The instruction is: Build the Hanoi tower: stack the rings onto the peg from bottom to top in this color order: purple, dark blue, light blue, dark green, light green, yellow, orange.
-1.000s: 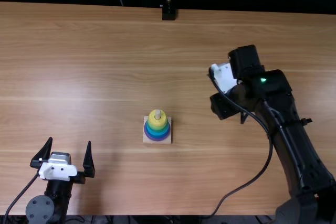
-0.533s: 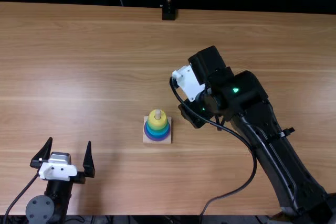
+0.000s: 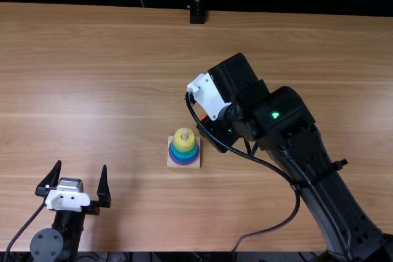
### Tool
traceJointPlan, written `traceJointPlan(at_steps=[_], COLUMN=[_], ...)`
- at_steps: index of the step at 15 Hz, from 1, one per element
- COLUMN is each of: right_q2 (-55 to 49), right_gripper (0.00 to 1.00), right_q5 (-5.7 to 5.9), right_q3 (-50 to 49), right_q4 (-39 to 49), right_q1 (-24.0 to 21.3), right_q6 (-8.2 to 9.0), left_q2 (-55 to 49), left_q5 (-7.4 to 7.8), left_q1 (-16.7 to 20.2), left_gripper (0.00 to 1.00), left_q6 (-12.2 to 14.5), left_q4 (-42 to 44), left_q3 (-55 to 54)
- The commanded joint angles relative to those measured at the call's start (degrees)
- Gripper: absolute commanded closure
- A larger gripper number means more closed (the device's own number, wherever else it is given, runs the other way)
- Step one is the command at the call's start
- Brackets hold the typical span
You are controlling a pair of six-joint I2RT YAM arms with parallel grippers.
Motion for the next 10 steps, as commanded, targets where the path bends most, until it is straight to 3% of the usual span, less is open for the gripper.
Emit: traceJointPlan(at_steps=[1,5,8,10], right_q2=[0.28,2.92,4.41,4.67], right_gripper=[1.0,1.0,1.0,1.0], right_q5=[-0.23,-0.23,-0.23,-0.23], right_q3=[1.81,1.81,1.81,1.81], right_q4=[-0.04,0.48,0.59,0.69], right_q1=[0.58,2.07,2.16,2.87], right_q6=[0.2,0.52,3.79,4.0], left_q2=[-0.67,-0.67,-0.67,-0.67], left_q5=[0.36,0.36,0.36,0.36], left_q1=[0.44,0.44,0.44,0.44], left_gripper=[0.0,0.0,0.0,0.0], left_q6=[0.45,0.45,0.45,0.45], left_q4=[-0.01,-0.01,-0.01,-0.01], left_q3=[-1.1,-1.1,-1.1,-1.1])
